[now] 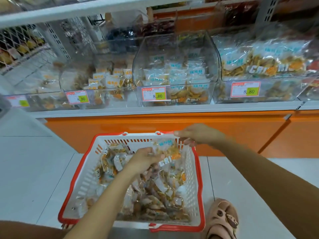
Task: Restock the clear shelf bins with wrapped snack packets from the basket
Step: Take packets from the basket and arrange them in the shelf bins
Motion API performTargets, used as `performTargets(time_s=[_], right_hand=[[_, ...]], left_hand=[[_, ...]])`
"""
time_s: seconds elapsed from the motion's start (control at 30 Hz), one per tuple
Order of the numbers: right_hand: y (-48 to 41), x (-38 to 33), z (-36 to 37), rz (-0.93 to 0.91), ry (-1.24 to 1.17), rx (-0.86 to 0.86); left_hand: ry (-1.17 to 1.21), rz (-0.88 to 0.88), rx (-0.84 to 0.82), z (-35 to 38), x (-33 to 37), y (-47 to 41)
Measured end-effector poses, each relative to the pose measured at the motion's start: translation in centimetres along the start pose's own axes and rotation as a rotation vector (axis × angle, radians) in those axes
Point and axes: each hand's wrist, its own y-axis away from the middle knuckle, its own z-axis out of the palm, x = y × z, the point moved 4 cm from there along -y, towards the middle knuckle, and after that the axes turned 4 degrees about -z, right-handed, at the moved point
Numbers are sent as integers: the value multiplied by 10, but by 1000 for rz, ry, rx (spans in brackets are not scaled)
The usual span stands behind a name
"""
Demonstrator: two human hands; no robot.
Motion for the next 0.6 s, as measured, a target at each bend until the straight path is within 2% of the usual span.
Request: performTargets(time_s=[0.13, 0.2, 0.3, 0.47, 0.53, 0.6], right_hand=[[24, -39, -42, -165, -252, -71], [39, -57, -65, -237, -234, -20], [65, -79, -119, -361, -114, 210], [111, -78, -210, -489, -91, 840], [111, -70, -225, -456, -34, 934], [100, -61, -227, -395, 14, 942]], left_hand=[[-57, 374, 46, -2, 74, 28], [-24, 494, 57, 2, 107, 37], [-1, 618, 93, 10, 150, 40], [-113, 728, 92, 40, 202, 27], [-201, 746, 99, 54, 214, 19], [-300, 751, 117, 65, 222, 11]])
